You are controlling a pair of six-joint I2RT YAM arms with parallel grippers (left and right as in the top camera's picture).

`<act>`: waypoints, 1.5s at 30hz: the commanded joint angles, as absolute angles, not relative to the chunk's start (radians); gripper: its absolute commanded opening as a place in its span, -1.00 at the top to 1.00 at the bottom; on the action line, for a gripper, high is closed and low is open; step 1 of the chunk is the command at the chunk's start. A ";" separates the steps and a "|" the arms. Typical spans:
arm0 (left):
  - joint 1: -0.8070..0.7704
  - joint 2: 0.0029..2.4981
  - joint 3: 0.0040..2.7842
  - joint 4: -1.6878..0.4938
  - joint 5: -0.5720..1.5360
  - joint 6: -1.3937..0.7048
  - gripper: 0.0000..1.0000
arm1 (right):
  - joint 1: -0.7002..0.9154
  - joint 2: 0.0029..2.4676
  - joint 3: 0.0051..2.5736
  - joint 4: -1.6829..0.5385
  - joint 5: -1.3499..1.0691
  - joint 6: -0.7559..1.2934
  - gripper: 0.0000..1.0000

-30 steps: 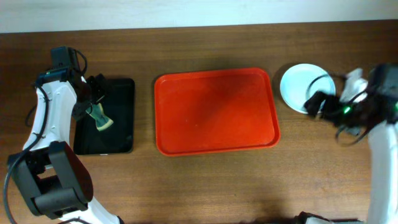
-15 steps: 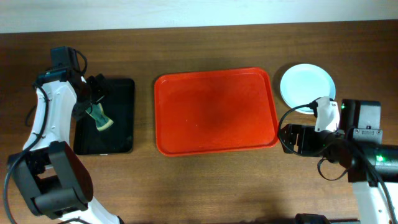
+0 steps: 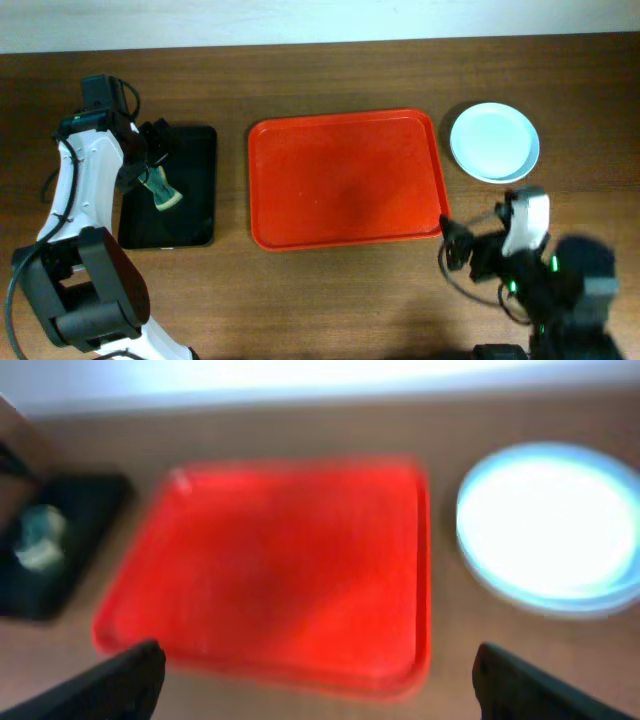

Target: Clean dirty plates on tray and stack at the side

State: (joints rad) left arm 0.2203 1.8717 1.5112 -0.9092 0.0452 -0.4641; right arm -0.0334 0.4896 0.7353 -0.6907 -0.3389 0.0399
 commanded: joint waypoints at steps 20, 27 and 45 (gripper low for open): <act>0.224 1.856 1.523 -0.911 0.049 -0.455 -0.98 | 0.011 0.003 0.006 0.026 -0.187 -0.022 -0.98; 0.224 1.856 1.523 -0.911 0.049 -0.455 -0.99 | 0.011 0.003 0.006 -0.076 -0.045 -0.023 -0.97; 0.224 1.856 1.523 -0.911 0.049 -0.455 -0.98 | 0.011 0.004 0.006 -0.080 -0.006 -0.022 -0.97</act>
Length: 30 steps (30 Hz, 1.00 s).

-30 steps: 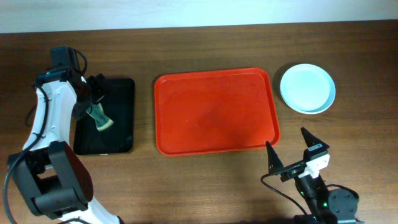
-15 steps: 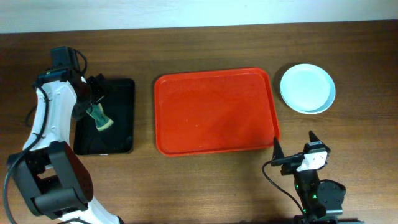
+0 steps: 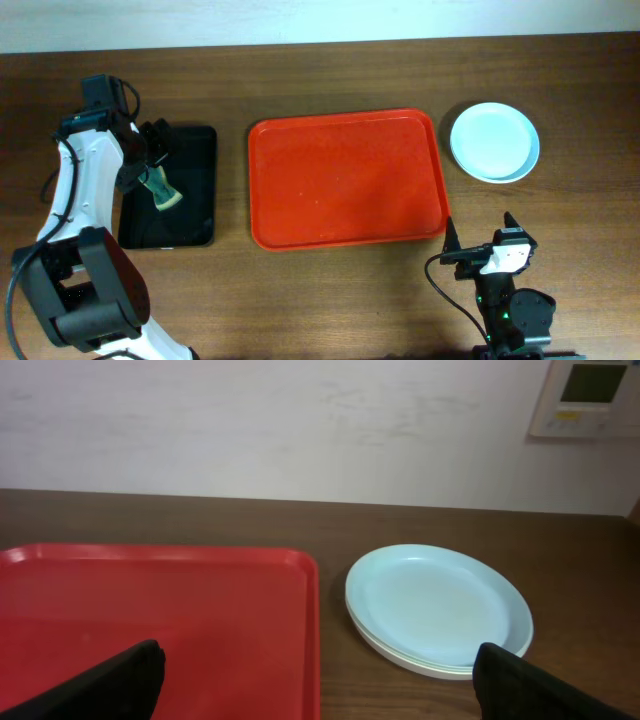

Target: Clean dirty plates on tray and stack at the side

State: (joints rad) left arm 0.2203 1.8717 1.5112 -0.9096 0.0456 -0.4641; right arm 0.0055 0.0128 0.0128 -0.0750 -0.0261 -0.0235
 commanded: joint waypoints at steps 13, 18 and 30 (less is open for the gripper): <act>0.224 1.856 1.523 -0.911 0.049 -0.455 -0.99 | 0.011 0.004 0.006 -0.080 -0.006 -0.022 -0.97; 0.224 1.856 1.523 -0.911 0.049 -0.455 -0.98 | 0.011 0.004 0.006 -0.080 -0.006 -0.022 -0.97; 0.221 1.768 1.521 -0.914 -0.021 -0.455 -0.98 | 0.011 0.004 0.006 -0.080 -0.006 -0.022 -0.97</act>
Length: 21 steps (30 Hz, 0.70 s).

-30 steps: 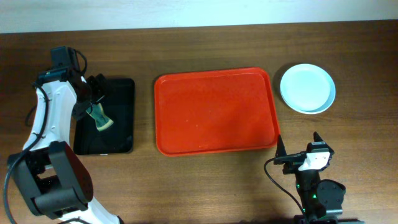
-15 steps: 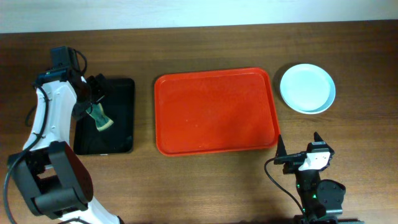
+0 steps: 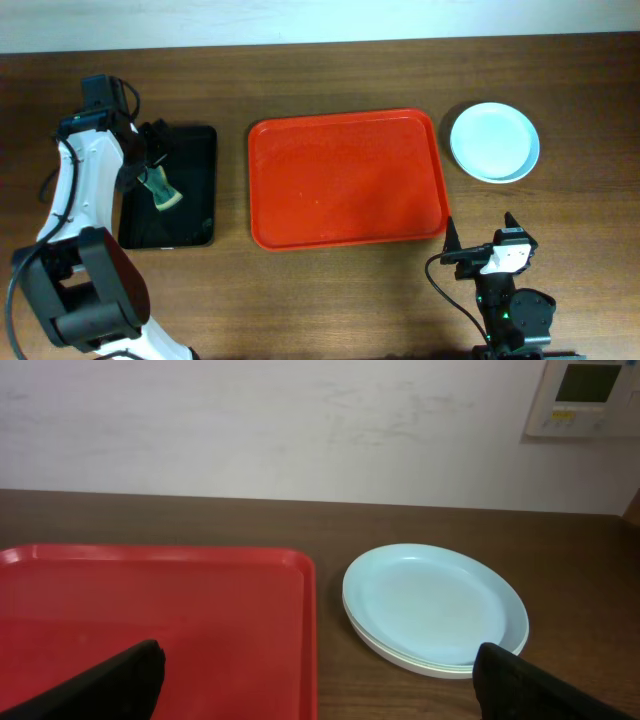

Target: Clean dirty plates on tray and stack at the side

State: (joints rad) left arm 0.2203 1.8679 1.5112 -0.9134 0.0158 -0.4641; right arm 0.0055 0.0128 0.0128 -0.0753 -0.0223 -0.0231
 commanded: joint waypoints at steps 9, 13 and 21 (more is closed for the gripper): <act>0.105 1.235 1.146 -0.570 0.089 -0.046 -0.98 | 0.011 0.004 0.006 -0.080 -0.006 -0.022 -0.97; 0.052 0.885 0.844 -0.393 0.198 0.180 -0.98 | 0.011 0.004 0.006 -0.080 -0.006 -0.022 -0.97; 0.048 0.297 0.498 -0.348 0.160 0.182 -0.99 | 0.011 0.004 0.006 -0.080 -0.006 -0.022 -0.97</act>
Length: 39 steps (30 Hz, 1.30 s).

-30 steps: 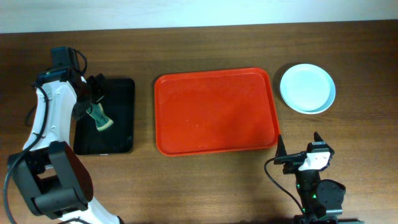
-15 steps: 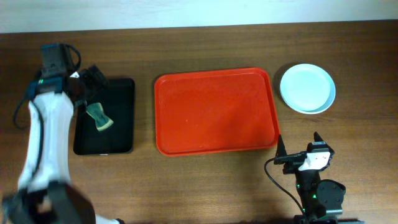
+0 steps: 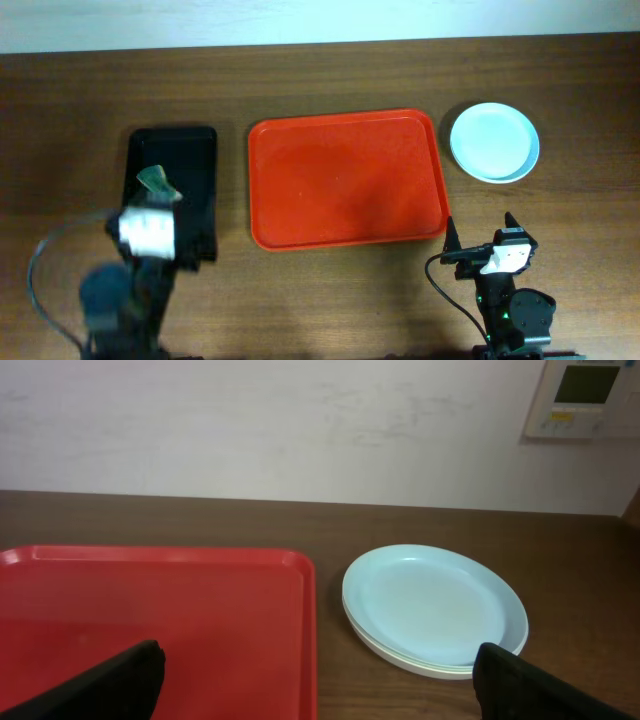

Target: Clean dirty plates on tray and stack at the side

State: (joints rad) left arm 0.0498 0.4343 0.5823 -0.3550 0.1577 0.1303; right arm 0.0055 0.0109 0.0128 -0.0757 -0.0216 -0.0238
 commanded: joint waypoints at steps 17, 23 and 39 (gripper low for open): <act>0.002 0.006 0.076 -0.134 0.012 0.079 -0.98 | 0.011 0.004 0.006 -0.080 -0.006 -0.022 -0.97; 0.003 0.005 0.009 -0.072 -0.089 -0.046 -0.98 | 0.011 0.004 0.006 -0.080 -0.006 -0.022 -0.97; 0.002 0.005 0.008 -0.067 -0.147 -0.022 -0.98 | 0.011 0.004 0.006 -0.080 -0.006 -0.022 -0.98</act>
State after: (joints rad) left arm 0.0059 0.0154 0.0166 -0.0738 -0.1326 -0.0273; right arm 0.0055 0.0109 0.0128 -0.0757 -0.0185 -0.0235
